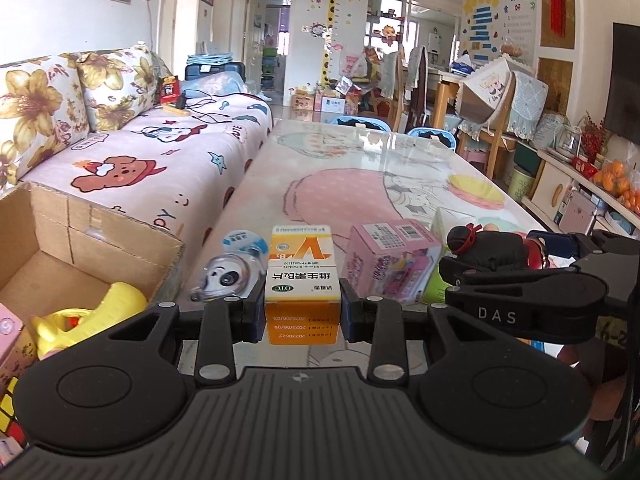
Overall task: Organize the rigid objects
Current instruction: 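Lift the medicine box and doll and carry both toward the cardboard box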
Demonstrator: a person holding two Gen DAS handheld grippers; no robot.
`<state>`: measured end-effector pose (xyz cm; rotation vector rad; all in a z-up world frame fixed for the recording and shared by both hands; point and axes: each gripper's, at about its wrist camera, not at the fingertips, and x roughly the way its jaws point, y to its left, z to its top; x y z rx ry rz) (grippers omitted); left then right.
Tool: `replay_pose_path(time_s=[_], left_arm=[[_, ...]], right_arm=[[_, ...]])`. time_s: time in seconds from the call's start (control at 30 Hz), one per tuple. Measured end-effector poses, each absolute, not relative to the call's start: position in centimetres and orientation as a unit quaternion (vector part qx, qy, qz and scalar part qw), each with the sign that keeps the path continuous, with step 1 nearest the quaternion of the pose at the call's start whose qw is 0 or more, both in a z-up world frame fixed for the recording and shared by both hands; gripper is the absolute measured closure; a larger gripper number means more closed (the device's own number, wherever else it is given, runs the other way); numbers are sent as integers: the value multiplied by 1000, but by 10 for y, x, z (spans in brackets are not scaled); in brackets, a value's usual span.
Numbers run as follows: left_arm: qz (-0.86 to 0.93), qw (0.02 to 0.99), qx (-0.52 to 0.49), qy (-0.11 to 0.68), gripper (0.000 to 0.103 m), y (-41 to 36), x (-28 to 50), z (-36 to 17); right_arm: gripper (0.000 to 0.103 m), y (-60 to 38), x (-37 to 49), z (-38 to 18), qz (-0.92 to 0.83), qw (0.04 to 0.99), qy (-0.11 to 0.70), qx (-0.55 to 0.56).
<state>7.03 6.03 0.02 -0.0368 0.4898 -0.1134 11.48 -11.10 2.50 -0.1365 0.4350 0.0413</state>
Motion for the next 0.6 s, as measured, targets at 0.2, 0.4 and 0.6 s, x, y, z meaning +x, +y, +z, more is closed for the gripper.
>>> replay_pose_path(time_s=[0.2,0.4,0.6], left_arm=[[-37,970,-39,236,62,68,68,5],[-24,972,-54,228,70,73,66,9],[-13,971,-79,227,70,81,62,12]], right_arm=[[8,-91,114,34,31,974,209,-77],[8,-69,112,45,47,975,198,-91],[8,-50,107,53,61,975,187,-104]])
